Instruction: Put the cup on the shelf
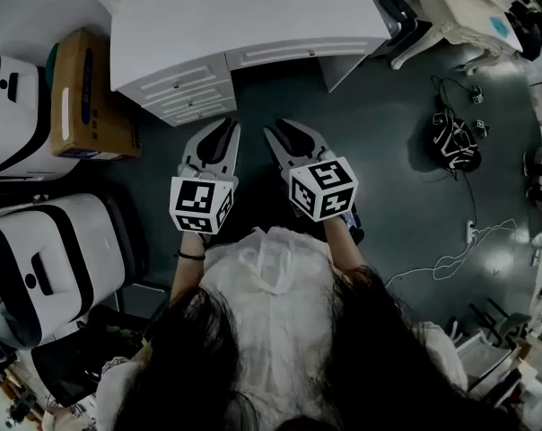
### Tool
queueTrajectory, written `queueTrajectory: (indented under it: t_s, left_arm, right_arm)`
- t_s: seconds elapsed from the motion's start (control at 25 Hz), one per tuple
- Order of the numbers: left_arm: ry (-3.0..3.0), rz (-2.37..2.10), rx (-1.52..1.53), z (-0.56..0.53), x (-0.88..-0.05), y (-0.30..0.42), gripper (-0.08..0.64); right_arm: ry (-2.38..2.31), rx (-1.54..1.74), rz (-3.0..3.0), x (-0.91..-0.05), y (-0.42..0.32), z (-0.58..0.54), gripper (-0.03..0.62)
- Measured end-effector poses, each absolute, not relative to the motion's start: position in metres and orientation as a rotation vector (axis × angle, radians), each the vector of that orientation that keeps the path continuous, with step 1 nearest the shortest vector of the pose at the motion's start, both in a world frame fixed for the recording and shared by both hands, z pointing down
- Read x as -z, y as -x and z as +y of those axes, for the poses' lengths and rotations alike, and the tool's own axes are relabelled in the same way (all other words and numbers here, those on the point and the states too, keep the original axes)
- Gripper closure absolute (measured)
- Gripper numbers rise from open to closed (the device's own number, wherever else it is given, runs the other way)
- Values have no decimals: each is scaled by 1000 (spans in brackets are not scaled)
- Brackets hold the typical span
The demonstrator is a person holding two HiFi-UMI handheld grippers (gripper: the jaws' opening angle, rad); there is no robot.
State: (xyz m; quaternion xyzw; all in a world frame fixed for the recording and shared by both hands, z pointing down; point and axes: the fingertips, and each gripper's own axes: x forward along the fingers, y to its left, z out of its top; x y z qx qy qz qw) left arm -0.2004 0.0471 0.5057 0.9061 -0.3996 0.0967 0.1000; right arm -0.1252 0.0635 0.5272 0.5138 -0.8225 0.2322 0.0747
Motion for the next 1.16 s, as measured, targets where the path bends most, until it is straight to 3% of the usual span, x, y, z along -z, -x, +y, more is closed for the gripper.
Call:
queueTrajectory:
  t_s: [0.6, 1.16]
  left_arm:
    - [-2718, -1110, -300, 80, -507, 194, 515]
    - [-2697, -1268, -255, 49, -494, 228, 516]
  right_arm:
    - [-1567, -669, -2434, -531, 127, 99, 486]
    - [-1442, -568, -2510, -523, 163, 63, 488]
